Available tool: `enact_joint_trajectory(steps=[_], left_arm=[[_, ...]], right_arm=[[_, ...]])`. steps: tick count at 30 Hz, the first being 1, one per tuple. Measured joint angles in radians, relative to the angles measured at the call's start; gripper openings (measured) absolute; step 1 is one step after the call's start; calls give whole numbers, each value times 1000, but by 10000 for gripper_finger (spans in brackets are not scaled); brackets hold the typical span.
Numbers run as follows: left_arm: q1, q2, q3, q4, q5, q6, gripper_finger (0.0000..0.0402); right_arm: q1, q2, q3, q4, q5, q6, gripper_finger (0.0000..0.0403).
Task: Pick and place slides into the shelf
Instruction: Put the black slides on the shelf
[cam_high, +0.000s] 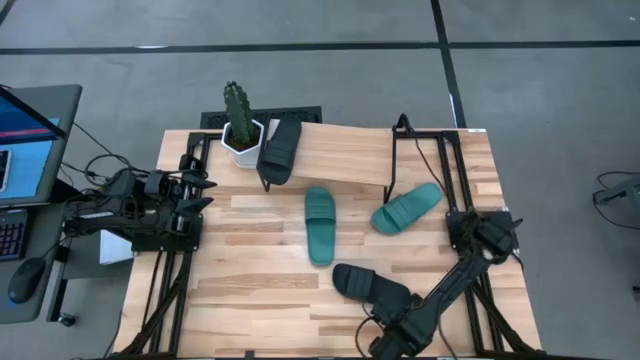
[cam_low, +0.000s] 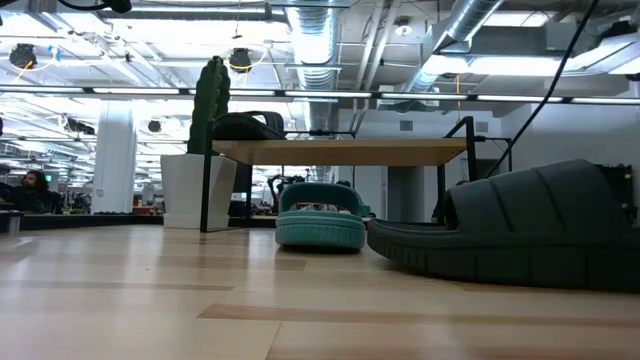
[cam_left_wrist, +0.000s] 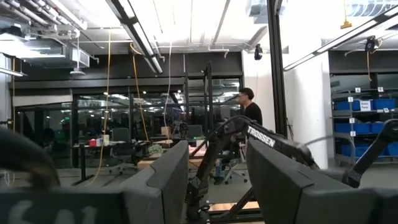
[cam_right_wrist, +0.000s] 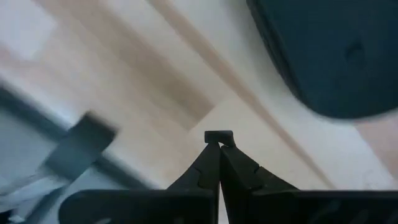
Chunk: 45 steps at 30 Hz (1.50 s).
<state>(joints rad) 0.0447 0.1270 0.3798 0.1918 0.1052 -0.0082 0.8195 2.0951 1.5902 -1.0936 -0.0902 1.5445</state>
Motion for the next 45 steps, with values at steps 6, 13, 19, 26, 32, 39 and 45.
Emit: enact_joint_trajectory(steps=[6, 13, 19, 26, 32, 39, 45], left_arm=[[0, 0, 0, 1, 0, 0, 151], [0, 0, 0, 2, 0, -5, 151], [0, 0, 0, 2, 0, -6, 151], [0, 0, 0, 2, 0, -6, 151], [0, 0, 0, 2, 0, -7, 151], [0, 0, 0, 1, 0, -7, 151], [0, 0, 0, 0, 0, -31, 151]], right_arm=[[-34, 72, 0, -53, -3, -73, 0], [-43, 102, 0, -273, -10, -60, 0], [-42, 102, 0, -481, 71, -5, 0], [-74, 101, -8, -478, 291, -50, 0], [-143, 101, -8, -477, 475, -87, 0], [-202, 101, -8, -477, 515, -114, 0], [-199, 101, -8, -478, 486, -139, 0]])
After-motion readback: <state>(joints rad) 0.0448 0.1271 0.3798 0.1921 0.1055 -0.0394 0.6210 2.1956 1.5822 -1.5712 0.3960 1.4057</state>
